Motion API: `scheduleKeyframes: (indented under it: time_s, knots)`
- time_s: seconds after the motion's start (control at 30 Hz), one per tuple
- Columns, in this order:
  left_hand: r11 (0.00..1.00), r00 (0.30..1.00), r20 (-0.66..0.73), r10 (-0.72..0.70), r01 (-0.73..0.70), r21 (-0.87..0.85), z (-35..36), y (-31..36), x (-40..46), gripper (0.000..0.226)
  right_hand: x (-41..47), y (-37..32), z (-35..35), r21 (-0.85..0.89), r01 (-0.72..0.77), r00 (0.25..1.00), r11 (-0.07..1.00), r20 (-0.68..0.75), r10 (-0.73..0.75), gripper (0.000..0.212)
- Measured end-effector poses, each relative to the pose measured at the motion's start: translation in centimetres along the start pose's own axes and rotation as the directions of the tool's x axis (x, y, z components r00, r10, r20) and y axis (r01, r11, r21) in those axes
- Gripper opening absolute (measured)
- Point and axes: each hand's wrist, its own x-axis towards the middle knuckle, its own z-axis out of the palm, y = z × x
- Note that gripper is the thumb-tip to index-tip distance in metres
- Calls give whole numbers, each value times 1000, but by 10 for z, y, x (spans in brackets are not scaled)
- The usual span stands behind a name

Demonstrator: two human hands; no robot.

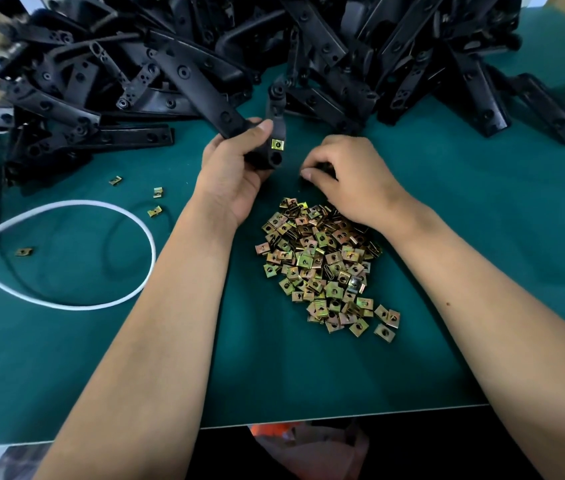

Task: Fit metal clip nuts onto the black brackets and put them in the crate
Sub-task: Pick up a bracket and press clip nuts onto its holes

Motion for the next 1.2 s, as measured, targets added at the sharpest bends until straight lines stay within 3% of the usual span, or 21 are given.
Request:
scheduleKeyframes:
  time_s: [0.07, 0.13, 0.23, 0.33, 0.63, 1.0, 1.2]
  knots:
    - [1000, 1000, -9, -12, 12, -11, 0, 1, 0, 25, -1, -1, 0, 109, -38, 997, 993, -58, 44, 13]
    - [999, 1000, -3, -28, 28, -25, 1, 0, -1, 24, -1, -3, 0, 339, -116, 982, 934, -105, 160, 15]
    - [999, 999, 16, -46, 45, 3, 3, -1, -3, 24, 1, -8, 0, 695, -198, 940, 691, -65, 336, 17]
    - [998, 996, 52, -66, 65, 22, 6, -2, -4, 27, 1, -12, 0, 846, -205, 911, 492, -18, 412, 15]
    - [996, 995, 76, -68, 63, 67, 9, -5, -5, 32, 0, -15, -6, 922, -248, 881, 298, 87, 465, 13]
    - [993, 993, 97, -61, 50, 108, 10, -7, -6, 29, 3, -10, -6, 967, -250, 832, -39, 235, 503, 7]
    - [987, 992, 110, -55, 37, 155, 12, -7, -8, 27, 3, -8, -5, 962, -269, 830, -52, 259, 493, 8]
